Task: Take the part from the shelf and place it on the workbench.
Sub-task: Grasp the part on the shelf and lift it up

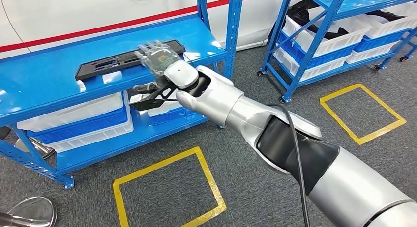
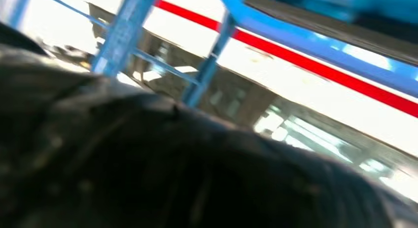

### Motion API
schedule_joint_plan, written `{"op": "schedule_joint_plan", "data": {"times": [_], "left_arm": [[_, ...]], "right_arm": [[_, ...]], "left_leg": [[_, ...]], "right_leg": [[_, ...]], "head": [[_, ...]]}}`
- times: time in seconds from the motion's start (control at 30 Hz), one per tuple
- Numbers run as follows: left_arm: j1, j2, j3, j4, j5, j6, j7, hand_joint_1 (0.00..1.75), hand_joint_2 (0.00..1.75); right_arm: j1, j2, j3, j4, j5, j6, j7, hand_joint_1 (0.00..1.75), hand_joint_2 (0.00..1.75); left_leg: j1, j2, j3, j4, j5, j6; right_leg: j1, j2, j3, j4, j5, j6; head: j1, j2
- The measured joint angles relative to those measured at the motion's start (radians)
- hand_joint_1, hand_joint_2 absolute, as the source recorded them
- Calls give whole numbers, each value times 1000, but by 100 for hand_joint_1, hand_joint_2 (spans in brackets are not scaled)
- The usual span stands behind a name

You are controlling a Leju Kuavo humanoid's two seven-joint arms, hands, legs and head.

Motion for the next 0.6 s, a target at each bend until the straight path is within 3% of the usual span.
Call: {"op": "schedule_joint_plan", "data": {"times": [0.13,0.17,0.27,0.3,0.33,0.37,0.4,0.47,0.5,0.6], "left_arm": [[-2,-1,0,0,-2,-1,-9,0,0],[-1,-2,0,0,-3,-1,-11,0,0],[-1,-4,0,0,-6,-2,-14,0,0],[-1,-4,0,0,-7,-2,-13,0,0],[-1,-5,0,0,-8,-2,-11,0,0],[-1,-6,0,0,-8,-2,-9,0,0],[0,-7,0,0,-9,-1,-5,0,0],[1,-9,0,0,-12,1,1,0,0],[2,-10,0,0,-13,2,3,0,0],[2,-10,0,0,-15,3,7,0,0]], "right_arm": [[-8,14,15,-28,-21,10,2,0,0],[-11,14,19,-34,-27,11,3,0,0],[-15,12,35,-41,-41,13,5,0,0],[-13,10,40,-41,-44,12,5,0,0],[-11,8,44,-42,-47,12,5,0,0],[-11,5,47,-43,-50,11,5,0,0],[-13,3,49,-44,-52,11,5,0,0],[-19,-1,55,-47,-59,11,6,0,0],[-21,-1,60,-49,-62,12,6,0,0],[-22,-1,74,-54,-68,14,6,0,0]], "left_leg": [[3,1,14,-29,6,8],[6,2,18,-37,9,12],[7,3,21,-41,12,18],[7,3,20,-39,10,19],[7,3,20,-37,9,19],[7,2,20,-33,7,18],[7,0,20,-29,4,16],[4,-2,17,-18,-4,9],[4,-2,15,-15,-5,4],[5,-2,12,-15,-6,-11]], "right_leg": [[0,-3,1,1,-7,21],[0,-4,-10,28,-25,26],[-3,-8,-100,212,-114,35],[-5,-8,-123,256,-124,37],[-6,-9,-126,258,-111,38],[-8,-10,-111,226,-83,38],[-10,-10,-82,164,-46,36],[-7,-11,-25,46,-1,29],[-5,-11,-12,15,6,24],[-3,-7,-8,-2,9,10]], "head": [[0,0],[0,0],[0,0],[0,0],[0,0],[1,0],[1,0],[0,0],[0,0],[0,0]]}}
